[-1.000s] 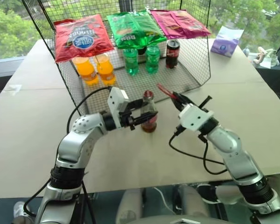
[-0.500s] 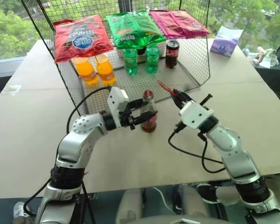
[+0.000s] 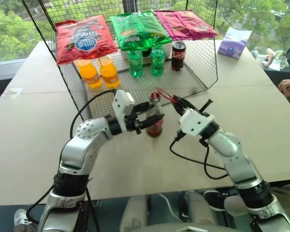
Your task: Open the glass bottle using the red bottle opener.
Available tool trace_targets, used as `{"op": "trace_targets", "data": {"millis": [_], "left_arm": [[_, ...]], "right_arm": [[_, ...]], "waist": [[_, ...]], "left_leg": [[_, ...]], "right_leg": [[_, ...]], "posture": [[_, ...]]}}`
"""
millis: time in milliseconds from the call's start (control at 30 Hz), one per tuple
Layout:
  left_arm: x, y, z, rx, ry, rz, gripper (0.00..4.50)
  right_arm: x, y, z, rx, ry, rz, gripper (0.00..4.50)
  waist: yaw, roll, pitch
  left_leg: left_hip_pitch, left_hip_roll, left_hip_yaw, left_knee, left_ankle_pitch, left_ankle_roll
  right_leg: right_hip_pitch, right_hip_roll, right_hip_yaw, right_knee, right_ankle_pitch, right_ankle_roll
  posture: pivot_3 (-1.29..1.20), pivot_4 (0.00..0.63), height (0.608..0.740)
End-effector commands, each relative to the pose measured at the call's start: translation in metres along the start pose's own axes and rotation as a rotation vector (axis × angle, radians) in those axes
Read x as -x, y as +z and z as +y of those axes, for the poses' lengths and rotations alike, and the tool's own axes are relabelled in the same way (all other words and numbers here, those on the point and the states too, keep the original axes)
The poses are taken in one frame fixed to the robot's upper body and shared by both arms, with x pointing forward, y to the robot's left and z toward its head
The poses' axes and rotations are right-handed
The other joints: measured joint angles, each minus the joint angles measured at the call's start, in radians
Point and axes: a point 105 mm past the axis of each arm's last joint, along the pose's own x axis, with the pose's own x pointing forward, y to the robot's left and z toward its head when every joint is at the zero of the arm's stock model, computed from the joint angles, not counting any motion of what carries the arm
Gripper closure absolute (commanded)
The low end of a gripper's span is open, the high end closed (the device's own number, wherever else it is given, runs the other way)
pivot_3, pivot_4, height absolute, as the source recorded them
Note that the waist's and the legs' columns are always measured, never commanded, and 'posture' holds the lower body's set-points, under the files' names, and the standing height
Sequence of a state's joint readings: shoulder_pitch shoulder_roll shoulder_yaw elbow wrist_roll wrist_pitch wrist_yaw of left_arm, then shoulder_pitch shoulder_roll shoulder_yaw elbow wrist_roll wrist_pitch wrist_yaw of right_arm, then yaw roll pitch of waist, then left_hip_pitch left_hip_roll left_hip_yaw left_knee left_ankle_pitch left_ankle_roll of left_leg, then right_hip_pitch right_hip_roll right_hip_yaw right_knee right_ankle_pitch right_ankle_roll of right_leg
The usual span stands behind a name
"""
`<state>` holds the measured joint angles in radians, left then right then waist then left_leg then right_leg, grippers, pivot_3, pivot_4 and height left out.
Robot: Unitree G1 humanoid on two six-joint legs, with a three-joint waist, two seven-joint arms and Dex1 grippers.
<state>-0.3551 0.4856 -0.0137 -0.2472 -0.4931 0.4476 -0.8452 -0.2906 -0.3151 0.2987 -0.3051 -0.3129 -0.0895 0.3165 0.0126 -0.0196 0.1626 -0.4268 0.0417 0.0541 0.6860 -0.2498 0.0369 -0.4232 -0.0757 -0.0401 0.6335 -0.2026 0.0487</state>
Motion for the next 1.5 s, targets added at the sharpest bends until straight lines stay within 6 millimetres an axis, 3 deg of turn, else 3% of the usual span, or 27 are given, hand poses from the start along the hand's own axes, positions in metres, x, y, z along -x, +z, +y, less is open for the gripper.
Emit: {"op": "trace_targets", "data": {"millis": [33, 900, 1267, 1500], "left_arm": [[0.000, 0.012, -0.002, -0.051, 0.007, -0.028, 2.26], [-0.005, 0.028, -0.012, -0.048, 0.039, -0.037, 2.26], [0.015, 0.006, -0.017, -0.035, 0.048, -0.027, 2.26], [0.017, -0.004, -0.016, -0.035, 0.049, -0.029, 2.26]], "right_arm": [[0.003, 0.018, -0.011, 0.028, -0.028, -0.080, 4.50], [0.010, 0.016, -0.004, 0.048, 0.029, -0.108, 4.50], [0.011, 0.017, -0.004, 0.052, 0.031, -0.112, 4.50], [0.011, 0.017, -0.005, 0.051, 0.027, -0.110, 4.50]], "waist": [[0.000, 0.000, 0.000], [0.000, 0.000, 0.000], [-0.002, 0.000, 0.000], [-0.001, 0.000, 0.000]], "left_leg": [[0.000, 0.000, 0.000, 0.000, 0.000, 0.000], [0.000, 0.000, 0.000, 0.000, 0.000, 0.000], [0.000, 0.000, 0.000, 0.000, 0.000, -0.001], [0.001, 0.000, 0.001, -0.001, 0.000, 0.000]], "right_leg": [[0.000, 0.000, 0.000, 0.000, 0.000, 0.000], [0.000, 0.000, 0.000, 0.000, 0.000, 0.000], [0.000, 0.000, 0.001, 0.000, 0.000, 0.000], [0.000, 0.000, 0.001, 0.000, 0.000, 0.000]], "posture": [[0.00, 0.150, 0.740], [0.00, 0.150, 0.740], [0.00, 0.150, 0.740], [0.00, 0.150, 0.740]]}}
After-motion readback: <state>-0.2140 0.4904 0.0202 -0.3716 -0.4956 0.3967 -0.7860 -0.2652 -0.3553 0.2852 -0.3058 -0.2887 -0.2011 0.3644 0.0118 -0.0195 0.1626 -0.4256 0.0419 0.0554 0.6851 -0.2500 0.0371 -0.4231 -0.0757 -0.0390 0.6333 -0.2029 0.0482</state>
